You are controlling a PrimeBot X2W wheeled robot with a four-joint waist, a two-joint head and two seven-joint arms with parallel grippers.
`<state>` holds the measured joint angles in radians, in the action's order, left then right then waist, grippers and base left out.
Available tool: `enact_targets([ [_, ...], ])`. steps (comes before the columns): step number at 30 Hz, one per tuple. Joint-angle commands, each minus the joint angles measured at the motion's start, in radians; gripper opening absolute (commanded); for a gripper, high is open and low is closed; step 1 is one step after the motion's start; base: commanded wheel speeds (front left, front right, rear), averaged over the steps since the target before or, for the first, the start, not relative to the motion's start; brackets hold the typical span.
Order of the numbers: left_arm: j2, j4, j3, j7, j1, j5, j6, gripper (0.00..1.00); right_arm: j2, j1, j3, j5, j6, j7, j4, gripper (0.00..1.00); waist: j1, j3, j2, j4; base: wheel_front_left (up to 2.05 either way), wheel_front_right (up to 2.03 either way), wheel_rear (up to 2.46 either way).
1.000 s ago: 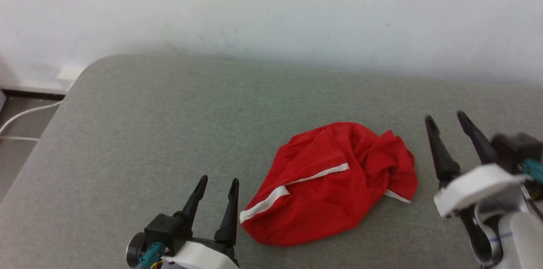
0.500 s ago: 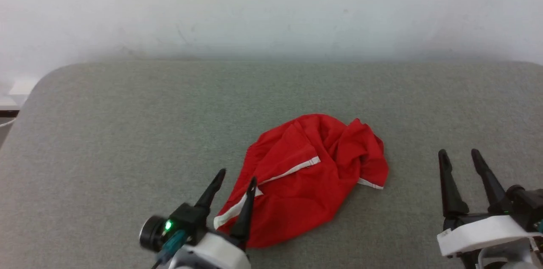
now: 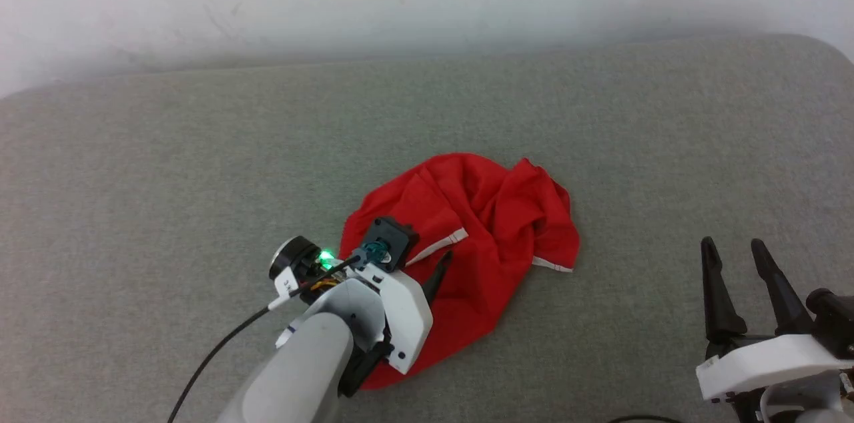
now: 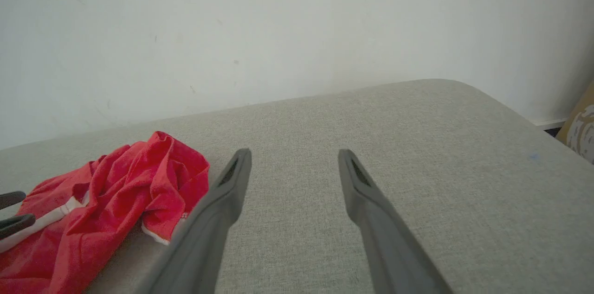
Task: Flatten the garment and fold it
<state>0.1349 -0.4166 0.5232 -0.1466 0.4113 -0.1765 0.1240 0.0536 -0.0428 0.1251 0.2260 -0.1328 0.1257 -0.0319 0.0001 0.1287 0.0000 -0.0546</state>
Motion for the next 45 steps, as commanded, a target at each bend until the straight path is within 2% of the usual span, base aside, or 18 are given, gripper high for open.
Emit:
enact_targets([
  [1, 0.008, -0.009, 0.006, -0.003, 0.011, -0.006, 0.006, 1.00, -0.003, 0.013, 0.000, 0.005, 0.002, 0.007, -0.005, 1.00, -0.0001, 0.027, 0.0000, -0.026, 0.00, 0.00, 0.00],
  [8, 0.033, -0.088, 0.033, -0.008, 0.083, -0.024, 0.006, 1.00, -0.003, 0.028, 0.001, 0.009, 0.002, 0.023, -0.051, 1.00, -0.0001, 0.061, 0.0000, -0.044, 0.00, 0.00, 0.00],
  [9, 0.032, -0.093, 0.040, -0.004, 0.087, -0.036, 0.007, 0.42, -0.003, 0.030, 0.002, 0.010, 0.002, 0.025, -0.057, 1.00, -0.0001, 0.062, 0.0000, -0.044, 0.00, 0.00, 0.00],
  [10, 0.034, -0.096, 0.049, 0.003, 0.091, -0.046, 0.007, 0.00, -0.003, 0.032, 0.003, 0.011, 0.002, 0.028, -0.063, 1.00, -0.0001, 0.063, 0.0000, -0.044, 0.00, 0.00, 0.00],
  [18, 0.028, -0.053, 0.064, 0.094, 0.098, -0.099, 0.000, 0.00, -0.003, 0.034, 0.020, 0.011, 0.002, 0.038, -0.114, 1.00, -0.0001, 0.021, 0.0000, -0.020, 0.00, 0.00, 0.00],
  [24, -0.022, 0.080, 0.092, 0.137, 0.084, -0.117, -0.007, 0.00, -0.003, 0.028, 0.055, -0.002, 0.002, 0.027, -0.129, 1.00, -0.0001, -0.031, 0.0000, 0.003, 0.00, 0.00, 0.00],
  [30, -0.073, 0.186, 0.258, 0.080, 0.013, -0.145, -0.001, 0.00, -0.003, 0.054, 0.158, -0.010, 0.002, 0.010, -0.144, 1.00, -0.0001, -0.056, 0.0000, -0.002, 0.00, 0.00, 0.00],
  [34, -0.083, 0.163, 0.388, 0.055, -0.041, -0.173, 0.001, 0.00, -0.003, 0.081, 0.220, -0.009, 0.002, -0.004, -0.157, 1.00, -0.0001, -0.062, 0.0000, -0.020, 0.00, 0.00, 0.00],
  [38, -0.084, 0.099, 0.513, 0.056, -0.070, -0.234, 0.001, 0.00, -0.003, 0.099, 0.233, -0.015, 0.002, -0.016, -0.161, 1.00, -0.0001, -0.056, 0.0000, -0.038, 0.00, 0.00, 0.00],
  [39, -0.084, 0.076, 0.537, 0.061, -0.067, -0.241, 0.000, 0.10, -0.003, 0.102, 0.230, -0.016, 0.002, -0.020, -0.163, 1.00, -0.0001, -0.053, 0.0000, -0.042, 0.00, 0.00, 0.00],
  [40, -0.084, 0.057, 0.556, 0.072, -0.064, -0.249, -0.004, 0.45, -0.003, 0.103, 0.225, -0.016, 0.002, -0.023, -0.166, 1.00, -0.0001, -0.051, 0.0000, -0.045, 0.00, 0.00, 0.00],
  [41, -0.084, 0.037, 0.573, 0.080, -0.060, -0.256, -0.009, 1.00, -0.003, 0.104, 0.216, -0.015, 0.002, -0.026, -0.170, 1.00, -0.0001, -0.049, 0.0000, -0.048, 0.00, 0.00, 0.00],
  [45, -0.084, 0.010, 0.615, 0.138, -0.033, -0.294, -0.031, 1.00, -0.003, 0.097, 0.187, -0.006, 0.002, -0.030, -0.180, 1.00, -0.0001, -0.047, 0.0000, -0.043, 0.00, 0.00, 0.00],
])
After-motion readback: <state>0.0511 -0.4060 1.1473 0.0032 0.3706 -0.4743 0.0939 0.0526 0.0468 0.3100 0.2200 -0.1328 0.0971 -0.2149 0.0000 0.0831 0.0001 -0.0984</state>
